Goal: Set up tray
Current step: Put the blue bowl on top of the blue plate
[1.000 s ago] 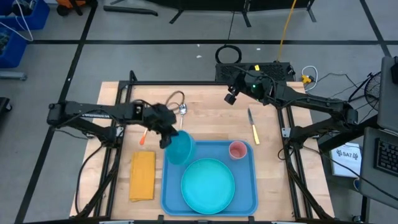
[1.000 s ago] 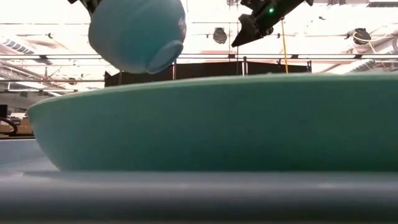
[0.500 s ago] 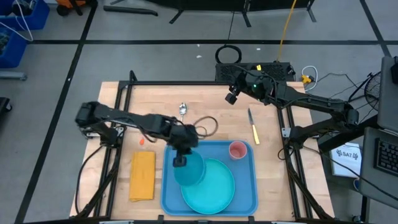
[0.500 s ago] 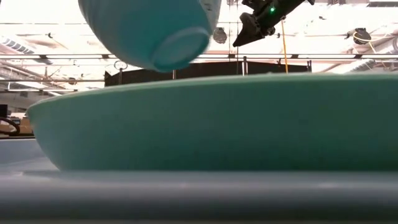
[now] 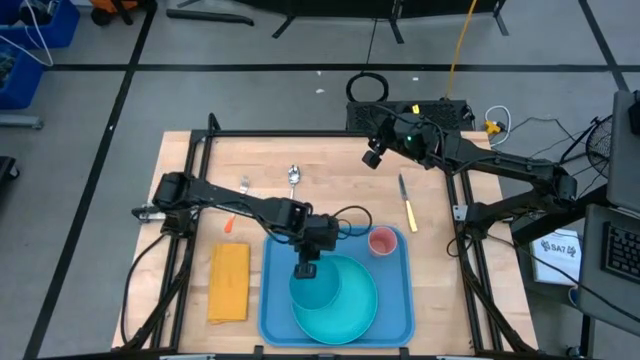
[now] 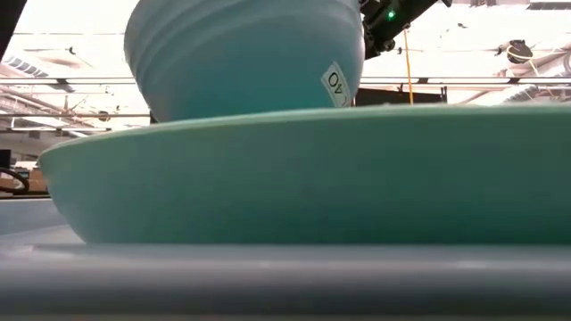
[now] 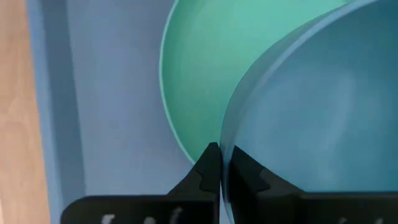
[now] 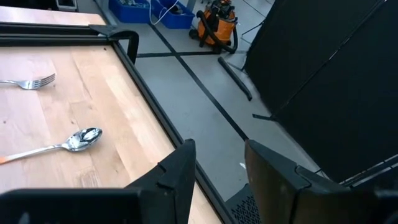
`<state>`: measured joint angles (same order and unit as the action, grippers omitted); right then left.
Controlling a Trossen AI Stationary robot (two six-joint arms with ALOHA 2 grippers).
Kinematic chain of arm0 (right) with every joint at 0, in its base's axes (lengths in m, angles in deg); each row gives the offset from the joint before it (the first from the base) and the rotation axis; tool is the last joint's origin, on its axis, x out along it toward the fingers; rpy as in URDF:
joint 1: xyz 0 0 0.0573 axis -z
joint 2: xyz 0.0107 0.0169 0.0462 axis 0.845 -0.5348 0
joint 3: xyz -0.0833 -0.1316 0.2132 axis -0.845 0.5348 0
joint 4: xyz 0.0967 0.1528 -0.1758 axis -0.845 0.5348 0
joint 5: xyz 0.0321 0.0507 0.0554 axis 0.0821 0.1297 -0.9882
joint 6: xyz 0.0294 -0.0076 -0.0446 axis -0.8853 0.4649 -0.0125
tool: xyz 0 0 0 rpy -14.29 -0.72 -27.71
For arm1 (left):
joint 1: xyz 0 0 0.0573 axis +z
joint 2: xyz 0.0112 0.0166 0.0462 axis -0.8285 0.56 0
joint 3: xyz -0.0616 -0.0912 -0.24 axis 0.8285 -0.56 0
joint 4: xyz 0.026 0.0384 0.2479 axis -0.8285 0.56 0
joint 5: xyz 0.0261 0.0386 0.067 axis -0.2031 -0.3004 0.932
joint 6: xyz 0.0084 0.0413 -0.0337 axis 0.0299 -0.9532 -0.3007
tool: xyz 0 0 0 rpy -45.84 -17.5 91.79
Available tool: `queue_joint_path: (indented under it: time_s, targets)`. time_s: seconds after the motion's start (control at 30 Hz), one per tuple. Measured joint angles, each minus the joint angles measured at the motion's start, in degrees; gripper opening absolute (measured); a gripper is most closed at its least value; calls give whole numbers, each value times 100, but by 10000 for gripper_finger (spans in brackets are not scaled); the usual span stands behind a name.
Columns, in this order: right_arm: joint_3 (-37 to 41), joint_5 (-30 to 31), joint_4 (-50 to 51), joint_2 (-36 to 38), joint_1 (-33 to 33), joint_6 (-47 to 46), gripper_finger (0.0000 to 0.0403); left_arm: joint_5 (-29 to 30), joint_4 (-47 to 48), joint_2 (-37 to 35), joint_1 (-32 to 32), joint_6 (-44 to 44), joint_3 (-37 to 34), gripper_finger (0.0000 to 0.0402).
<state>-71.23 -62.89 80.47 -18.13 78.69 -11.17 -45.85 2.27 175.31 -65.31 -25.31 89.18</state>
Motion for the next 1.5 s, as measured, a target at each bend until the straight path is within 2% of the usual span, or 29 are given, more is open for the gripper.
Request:
queue_joint_path:
  time_s: [0.5,1.13,1.33,1.5]
  targets:
    - [-2,-2,138,0,0,-133,132,-318,231,640,-13,-324,747,7]
    - [-4,-2,107,0,0,-183,132,-262,-93,859,-15,-344,758,7]
    - [-4,-2,90,0,0,-183,132,-332,-95,859,-15,-256,758,40]
    - [-4,-2,92,0,0,-183,132,-424,-153,859,-15,-255,758,42]
